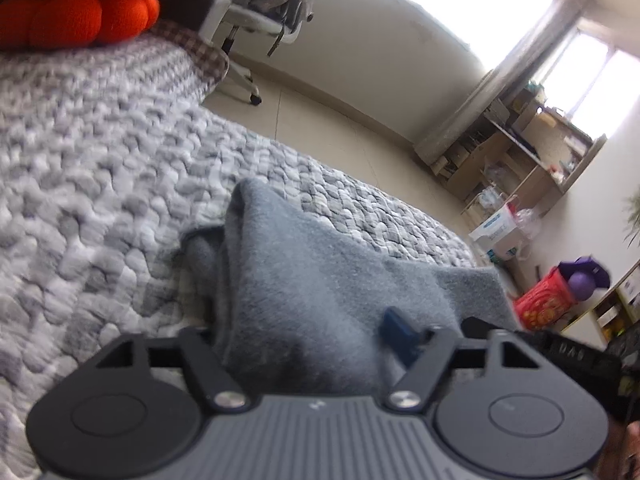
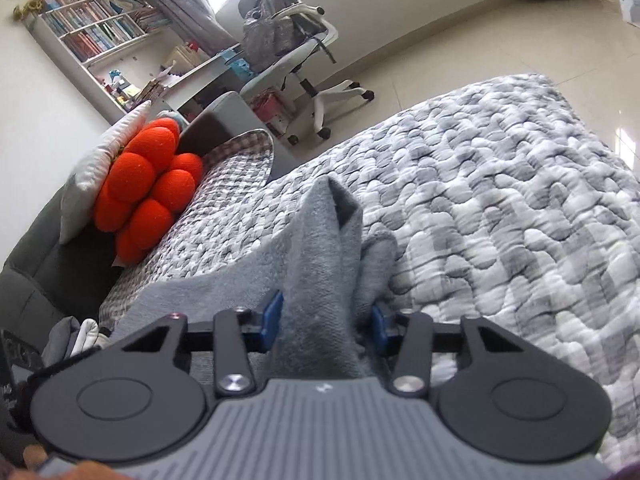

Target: Fold clothes

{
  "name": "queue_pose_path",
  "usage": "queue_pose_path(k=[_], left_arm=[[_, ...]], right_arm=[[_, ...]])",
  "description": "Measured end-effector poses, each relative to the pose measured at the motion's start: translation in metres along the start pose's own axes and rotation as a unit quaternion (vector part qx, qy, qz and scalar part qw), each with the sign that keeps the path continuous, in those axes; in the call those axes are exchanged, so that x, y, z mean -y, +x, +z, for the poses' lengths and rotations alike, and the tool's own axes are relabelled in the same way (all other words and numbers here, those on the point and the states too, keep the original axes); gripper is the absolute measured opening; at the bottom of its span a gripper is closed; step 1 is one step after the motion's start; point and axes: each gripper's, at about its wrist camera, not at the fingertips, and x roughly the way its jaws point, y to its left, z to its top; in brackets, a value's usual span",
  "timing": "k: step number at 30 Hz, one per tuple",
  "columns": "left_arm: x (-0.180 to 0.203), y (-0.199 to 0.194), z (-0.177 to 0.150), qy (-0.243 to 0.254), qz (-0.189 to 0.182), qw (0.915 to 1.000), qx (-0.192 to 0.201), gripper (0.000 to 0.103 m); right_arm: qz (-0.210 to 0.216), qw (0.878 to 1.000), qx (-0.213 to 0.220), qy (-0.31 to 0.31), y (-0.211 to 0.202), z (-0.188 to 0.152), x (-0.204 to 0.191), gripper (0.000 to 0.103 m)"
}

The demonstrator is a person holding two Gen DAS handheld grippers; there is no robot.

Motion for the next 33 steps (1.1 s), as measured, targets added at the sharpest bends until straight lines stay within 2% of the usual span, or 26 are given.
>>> queue_pose_path(k=[3,6,11,18,21,29,33], left_arm=[[0.005,-0.002,-0.001,0.02,0.011,0.9997,0.008,0.061],[0.004,-0.001,-0.001,0.017,0.014,0.9997,0.009,0.062],[0.002,0.004,0.0,-0.001,0.014,0.9999,0.008,0.069],[0.007,0.005,-0.003,-0.002,0.019,0.9996,0.02,0.07],[0.006,0.003,-0.003,-0.008,0.02,0.9994,0.028,0.065],[0.012,-0.008,0.0,-0.003,0.03,0.9985,0.045,0.042],[0.023,-0.017,0.0,0.021,0.028,0.9974,0.063,0.038]], right_arm=[[-0.013,1.0,0.006,-0.014,0.0,-0.003,-0.006,0.043],[-0.016,1.0,0.006,-0.016,0.002,-0.004,-0.005,0.044],[-0.01,1.0,0.005,-0.002,0.003,-0.003,0.0,0.044],[-0.03,0.999,0.014,-0.025,0.001,-0.006,-0.01,0.043],[-0.038,0.999,0.019,-0.032,0.0,-0.007,-0.014,0.04],[-0.056,0.997,0.031,-0.049,-0.001,-0.008,-0.025,0.033],[-0.066,0.995,0.04,-0.058,-0.002,-0.009,-0.031,0.031]])
